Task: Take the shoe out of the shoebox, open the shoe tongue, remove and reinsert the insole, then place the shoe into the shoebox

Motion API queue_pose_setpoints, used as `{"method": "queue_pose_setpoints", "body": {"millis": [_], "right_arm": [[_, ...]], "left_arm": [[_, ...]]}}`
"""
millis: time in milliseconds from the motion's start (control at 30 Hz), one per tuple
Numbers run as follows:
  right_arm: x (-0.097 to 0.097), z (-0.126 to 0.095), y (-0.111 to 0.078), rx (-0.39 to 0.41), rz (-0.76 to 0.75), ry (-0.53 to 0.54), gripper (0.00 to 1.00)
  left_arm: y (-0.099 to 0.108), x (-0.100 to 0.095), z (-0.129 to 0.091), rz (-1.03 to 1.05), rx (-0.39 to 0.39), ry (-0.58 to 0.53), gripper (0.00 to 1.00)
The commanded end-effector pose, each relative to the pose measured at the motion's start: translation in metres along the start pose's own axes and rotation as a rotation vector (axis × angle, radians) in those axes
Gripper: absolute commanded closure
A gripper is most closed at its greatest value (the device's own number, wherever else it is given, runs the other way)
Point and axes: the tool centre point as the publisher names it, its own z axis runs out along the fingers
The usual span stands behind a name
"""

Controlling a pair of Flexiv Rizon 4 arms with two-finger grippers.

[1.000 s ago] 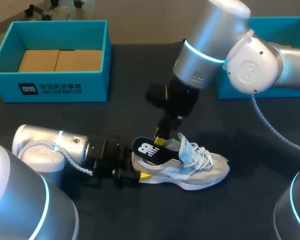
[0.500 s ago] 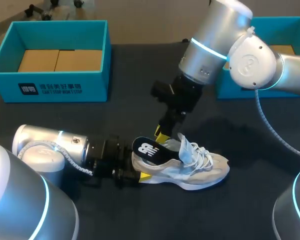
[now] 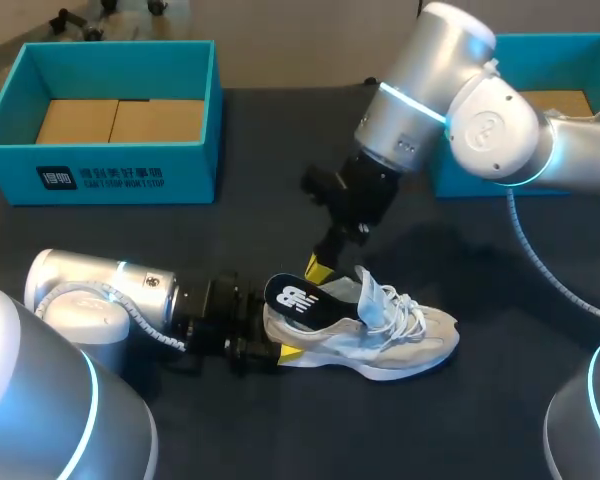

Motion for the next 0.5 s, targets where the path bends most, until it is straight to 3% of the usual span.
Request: {"method": "queue_pose_setpoints", "body": {"millis": [33,500], "right_arm": [[-0.003,0.003,0.001,-0.002,0.001,0.004,1.0],[0.006,-0.008,0.0,-0.008,0.012,-0.011,1.0]], "left_arm": [[0.001,-0.001,0.0,-0.001,-0.004,-0.001,1.0],[0.001,-0.001,0.0,-0.001,-0.004,-0.001,1.0]]}}
